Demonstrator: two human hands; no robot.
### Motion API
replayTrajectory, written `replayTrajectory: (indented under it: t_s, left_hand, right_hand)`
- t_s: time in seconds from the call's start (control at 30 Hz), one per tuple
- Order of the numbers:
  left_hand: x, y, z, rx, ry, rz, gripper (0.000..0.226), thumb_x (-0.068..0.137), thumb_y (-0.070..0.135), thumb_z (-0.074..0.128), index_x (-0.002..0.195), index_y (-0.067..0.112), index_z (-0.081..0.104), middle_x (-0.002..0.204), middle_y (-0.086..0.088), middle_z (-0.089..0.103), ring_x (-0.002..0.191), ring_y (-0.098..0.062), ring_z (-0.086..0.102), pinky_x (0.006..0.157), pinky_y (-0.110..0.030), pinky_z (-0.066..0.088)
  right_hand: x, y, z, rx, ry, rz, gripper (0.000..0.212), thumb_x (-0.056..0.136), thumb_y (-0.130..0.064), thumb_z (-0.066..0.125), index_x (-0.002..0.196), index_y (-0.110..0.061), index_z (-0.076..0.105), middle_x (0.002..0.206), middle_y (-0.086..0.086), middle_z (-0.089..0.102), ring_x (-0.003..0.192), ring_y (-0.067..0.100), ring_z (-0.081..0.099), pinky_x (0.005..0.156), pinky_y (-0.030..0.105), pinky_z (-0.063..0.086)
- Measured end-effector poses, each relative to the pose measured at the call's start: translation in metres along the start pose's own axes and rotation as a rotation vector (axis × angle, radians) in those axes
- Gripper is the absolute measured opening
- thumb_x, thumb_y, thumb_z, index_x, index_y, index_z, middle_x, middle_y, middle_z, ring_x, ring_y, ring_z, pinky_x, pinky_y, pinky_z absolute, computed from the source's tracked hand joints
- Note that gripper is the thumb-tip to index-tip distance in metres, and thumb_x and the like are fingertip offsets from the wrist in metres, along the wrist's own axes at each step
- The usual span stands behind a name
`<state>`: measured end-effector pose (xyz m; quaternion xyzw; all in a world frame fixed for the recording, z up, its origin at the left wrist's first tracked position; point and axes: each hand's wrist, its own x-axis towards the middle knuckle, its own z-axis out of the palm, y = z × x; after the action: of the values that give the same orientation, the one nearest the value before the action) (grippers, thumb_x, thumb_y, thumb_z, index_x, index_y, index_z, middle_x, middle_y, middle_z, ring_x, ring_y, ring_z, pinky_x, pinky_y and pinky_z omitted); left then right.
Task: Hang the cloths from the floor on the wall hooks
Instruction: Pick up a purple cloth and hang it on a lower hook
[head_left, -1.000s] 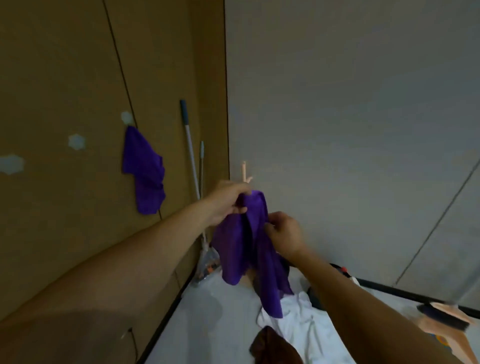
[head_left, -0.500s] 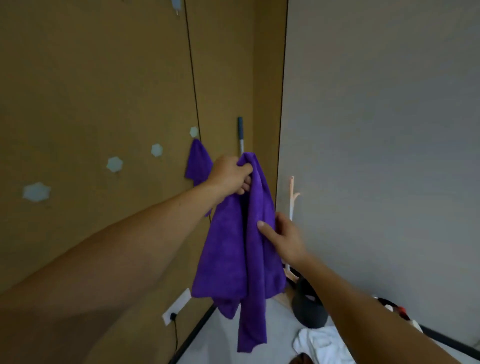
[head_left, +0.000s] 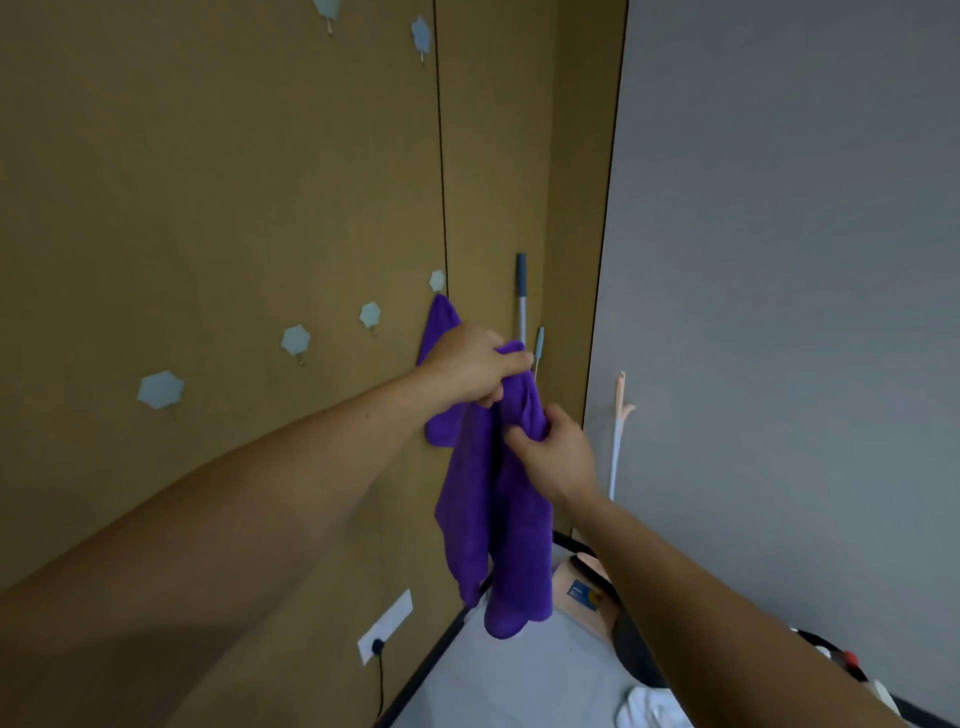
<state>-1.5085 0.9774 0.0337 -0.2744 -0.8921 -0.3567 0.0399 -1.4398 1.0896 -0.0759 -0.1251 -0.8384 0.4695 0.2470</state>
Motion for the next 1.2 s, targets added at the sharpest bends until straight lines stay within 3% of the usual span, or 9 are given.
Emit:
replayTrajectory:
  t_s: [0.27,0.43,0.53,0.6,0.7,0.77,0.87,0.97,1.2]
  left_hand:
    - [-0.003,-0.028,-0.018,-0.217,0.072,-0.036,0.029,0.095,0.040,0.053,0.082,0.015,0.062,0.056,0.003,0.066,0.061,-0.010,0.064,0.068,-0.030,0.049]
    - [-0.003,-0.043,-0.036,-0.241,0.301,-0.073,0.030,0.097,0.039,0.047,0.075,0.021,0.056,0.062,0.002,0.063,0.045,0.002,0.056,0.052,-0.026,0.040]
    - [-0.009,-0.061,-0.045,-0.096,0.344,-0.119,0.034,0.097,0.035,0.043,0.080,0.013,0.061,0.068,-0.004,0.063,0.066,-0.020,0.065,0.062,-0.033,0.047]
    - [-0.015,-0.075,-0.045,0.066,0.181,-0.191,0.030,0.091,0.032,0.049,0.081,0.008,0.064,0.065,-0.006,0.060,0.061,-0.025,0.060,0.057,-0.033,0.045]
    - [-0.031,-0.077,-0.039,0.372,-0.337,-0.304,0.023,0.070,0.032,0.068,0.075,0.012,0.058,0.070,-0.004,0.057,0.060,-0.018,0.053,0.053,-0.026,0.041]
    - [-0.036,-0.074,-0.028,0.443,-0.487,-0.210,0.046,0.059,0.043,0.077,0.089,0.013,0.061,0.091,0.001,0.059,0.077,-0.014,0.055,0.066,-0.028,0.046]
    - [-0.043,-0.067,-0.003,0.124,-0.625,-0.083,0.086,0.049,0.047,0.085,0.124,0.022,0.052,0.119,0.012,0.054,0.111,-0.011,0.053,0.096,-0.031,0.047]
    - [-0.046,-0.074,0.017,-0.080,-0.501,-0.040,0.019,0.070,0.015,0.072,0.083,0.024,0.061,0.080,0.005,0.064,0.077,-0.015,0.061,0.069,-0.029,0.048]
    - [-0.061,-0.078,0.007,-0.506,-0.351,-0.215,0.017,0.051,0.014,0.049,0.067,0.019,0.047,0.060,0.000,0.041,0.053,-0.014,0.038,0.050,-0.024,0.030]
  right_hand:
    - [0.004,0.006,0.003,-0.191,-0.083,0.261,0.020,0.063,-0.039,0.050,0.074,-0.023,0.052,0.080,0.003,0.063,0.085,0.031,0.064,0.082,0.045,0.054]
    - [-0.001,0.037,-0.009,-0.207,-0.171,0.380,0.025,0.077,-0.025,0.064,0.095,-0.007,0.065,0.091,0.013,0.065,0.075,0.025,0.061,0.073,0.038,0.051]
    - [-0.003,0.039,-0.023,-0.258,-0.242,0.374,0.028,0.079,-0.027,0.066,0.099,-0.007,0.069,0.095,0.013,0.068,0.080,0.025,0.062,0.073,0.035,0.049]
    - [-0.002,0.028,-0.029,-0.274,-0.204,0.281,0.023,0.083,-0.025,0.062,0.096,-0.007,0.069,0.092,0.014,0.068,0.081,0.028,0.062,0.073,0.036,0.049]
    - [-0.003,0.000,-0.028,-0.249,-0.233,0.079,0.015,0.088,-0.019,0.058,0.094,-0.009,0.067,0.085,0.008,0.068,0.083,0.027,0.063,0.080,0.041,0.051]
    - [-0.003,-0.021,-0.020,-0.317,-0.312,-0.068,0.016,0.088,-0.014,0.057,0.098,-0.008,0.067,0.088,0.006,0.067,0.087,0.025,0.063,0.084,0.040,0.052]
    - [-0.005,-0.044,-0.009,-0.414,-0.398,-0.223,0.026,0.085,-0.011,0.058,0.111,-0.011,0.066,0.103,0.008,0.068,0.095,0.023,0.063,0.087,0.039,0.052]
    - [-0.005,-0.047,-0.007,-0.395,-0.365,-0.262,0.031,0.081,-0.013,0.064,0.111,-0.015,0.064,0.103,0.005,0.068,0.094,0.020,0.063,0.086,0.038,0.053]
    - [0.000,-0.033,-0.019,-0.366,-0.411,-0.049,0.010,0.077,-0.016,0.071,0.075,-0.017,0.061,0.077,0.004,0.062,0.070,0.016,0.058,0.063,0.022,0.049]
